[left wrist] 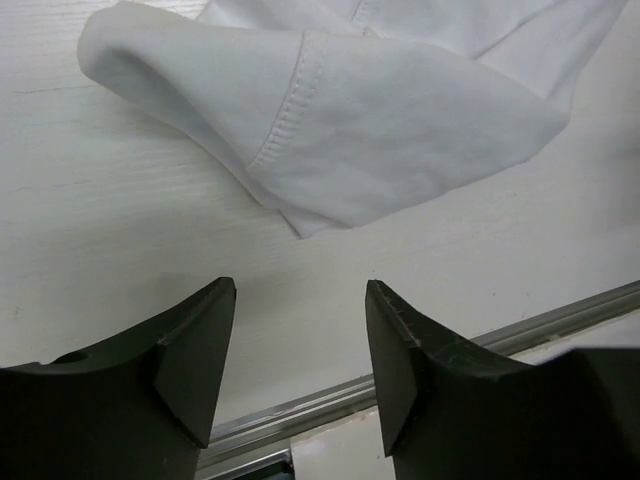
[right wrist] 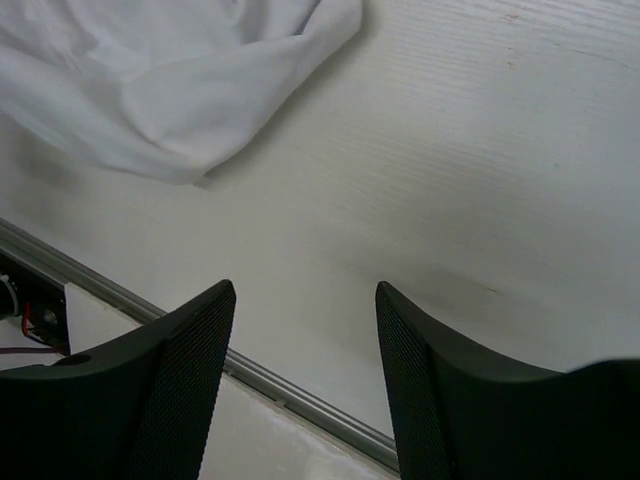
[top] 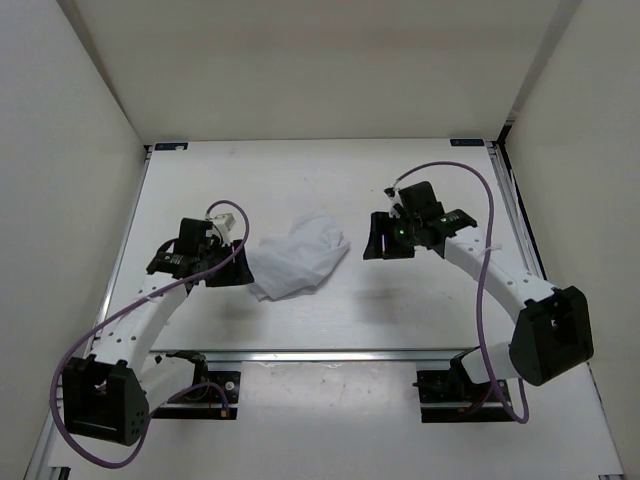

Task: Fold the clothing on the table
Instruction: Flatten the skirt out

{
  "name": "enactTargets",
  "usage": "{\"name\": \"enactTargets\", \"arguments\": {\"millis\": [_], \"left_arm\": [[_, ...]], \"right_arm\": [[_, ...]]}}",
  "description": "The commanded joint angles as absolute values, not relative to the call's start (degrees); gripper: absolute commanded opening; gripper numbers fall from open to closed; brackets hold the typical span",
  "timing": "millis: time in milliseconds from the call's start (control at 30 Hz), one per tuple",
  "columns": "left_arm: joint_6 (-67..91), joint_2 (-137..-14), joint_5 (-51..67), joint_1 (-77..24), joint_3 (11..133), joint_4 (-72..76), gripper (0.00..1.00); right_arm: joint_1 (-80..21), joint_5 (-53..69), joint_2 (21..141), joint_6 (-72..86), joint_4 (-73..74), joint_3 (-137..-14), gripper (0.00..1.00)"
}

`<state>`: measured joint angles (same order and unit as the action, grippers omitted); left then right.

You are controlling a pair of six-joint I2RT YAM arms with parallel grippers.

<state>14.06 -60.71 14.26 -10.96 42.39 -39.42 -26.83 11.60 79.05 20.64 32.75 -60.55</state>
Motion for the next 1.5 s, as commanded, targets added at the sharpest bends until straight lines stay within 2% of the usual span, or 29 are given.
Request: {"name": "enactTargets", "arguments": {"millis": [0,267,467,600,700,833,900,967,1000,1033,1067,1167,1300,1400,1467], "left_arm": [[13.54,-61.43,13.80,-10.64,44.56,-38.67,0.67],[15.02,-67.84,7.30,-8.26,45.96,-31.91,0.70],[20.64,-72.85,14.32,-5.63,43.78,-21.11,0.71],[25.31,-75.14,16.70,-4.40,41.49,-14.96,0.67],[27.50,-76.90,16.71,-4.66,40.00,-10.83,0.55],[26.90,-79.27,14.33,-7.64,39.81,-9.41,0.54],[26.63,-80.33,14.50,-9.40,40.86,-9.06,0.37],[26.54,-81.29,13.45,-12.02,42.71,-9.23,0.27],[26.46,-82.08,13.10,-12.74,44.11,-9.66,0.16],[26.19,-82.79,12.75,-13.88,45.86,-10.36,0.11],[25.76,-83.84,12.22,-14.76,47.27,-11.50,0.00],[22.78,-85.60,13.36,-17.39,54.74,-16.76,0.00],[18.73,-85.08,12.74,-23.37,71.40,-23.63,0.00],[19.06,-84.82,20.28,-25.92,79.34,-26.45,0.00],[21.43,-83.50,26.51,-26.89,77.97,-24.97,0.00]], "right_arm": [[-28.82,15.21,79.01,22.76,29.01,-60.55,0.64],[-34.53,17.31,87.36,19.96,30.67,-70.65,0.63],[-37.00,15.04,90.70,16.88,35.67,-76.03,0.63],[-37.09,14.15,90.35,15.65,37.79,-77.08,0.63],[-36.39,14.15,89.30,15.73,37.62,-76.38,0.62],[-36.65,14.07,88.51,15.65,37.88,-75.50,0.62],[-36.56,13.36,88.07,15.56,38.14,-75.94,0.60],[-36.74,12.66,87.54,15.56,38.15,-75.76,0.60],[-36.74,13.09,87.37,15.90,38.14,-75.76,0.60],[-36.83,13.01,87.10,15.82,38.06,-75.94,0.60],[-36.57,12.49,86.84,15.99,38.23,-75.85,0.58],[-36.74,11.87,85.70,15.91,38.15,-75.41,0.55],[-36.21,8.27,83.33,17.39,37.88,-73.84,0.53],[-33.84,5.28,80.69,19.33,37.79,-72.96,0.52],[-30.87,4.31,78.76,20.56,37.88,-71.99,0.52]]}}
